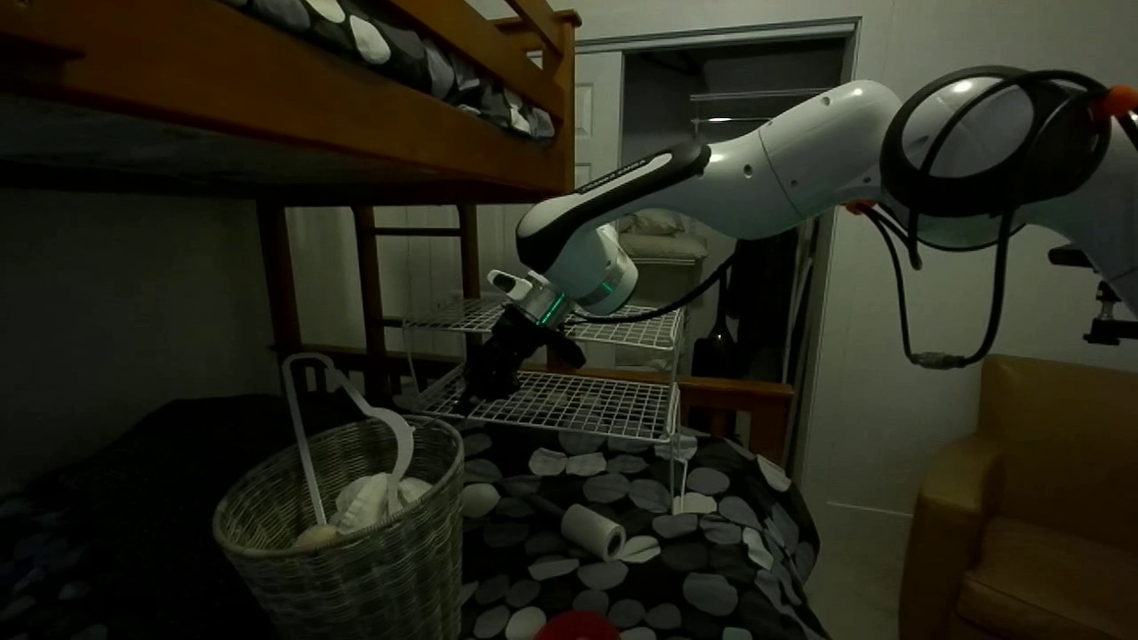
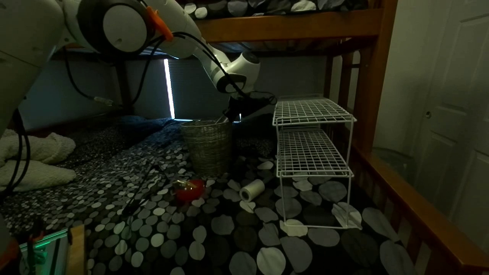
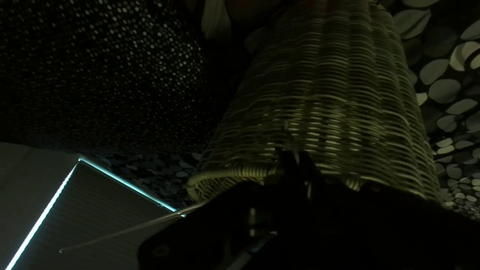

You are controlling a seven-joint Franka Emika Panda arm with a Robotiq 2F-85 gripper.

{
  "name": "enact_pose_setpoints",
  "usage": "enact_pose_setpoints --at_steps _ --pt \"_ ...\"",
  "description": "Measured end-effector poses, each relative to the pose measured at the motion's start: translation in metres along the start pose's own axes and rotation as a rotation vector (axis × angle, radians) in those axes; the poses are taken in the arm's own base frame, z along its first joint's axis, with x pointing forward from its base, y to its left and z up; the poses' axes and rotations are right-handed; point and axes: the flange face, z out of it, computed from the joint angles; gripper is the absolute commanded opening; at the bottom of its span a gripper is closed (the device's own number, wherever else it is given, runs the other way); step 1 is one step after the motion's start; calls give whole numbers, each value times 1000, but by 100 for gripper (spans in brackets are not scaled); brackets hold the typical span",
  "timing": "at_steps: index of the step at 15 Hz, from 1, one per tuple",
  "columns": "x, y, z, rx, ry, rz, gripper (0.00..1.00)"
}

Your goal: Move the white clothes hanger from the basket to the bed

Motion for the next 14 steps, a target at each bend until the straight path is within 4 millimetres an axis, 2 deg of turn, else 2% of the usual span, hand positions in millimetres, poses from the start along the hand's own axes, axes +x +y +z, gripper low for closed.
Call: enact_pose_setpoints --at_steps 5,7,9,11,13,14 --pt "2 3 0 -8 -2 -5 2" --pt "8 10 -10 -51 5 -16 2" --pt "16 21 -32 -138 23 -21 2" --pt "20 30 -62 -234 57 -10 2" --pt "19 32 -86 -278 89 22 2" --pt "16 31 -92 -275 109 48 2"
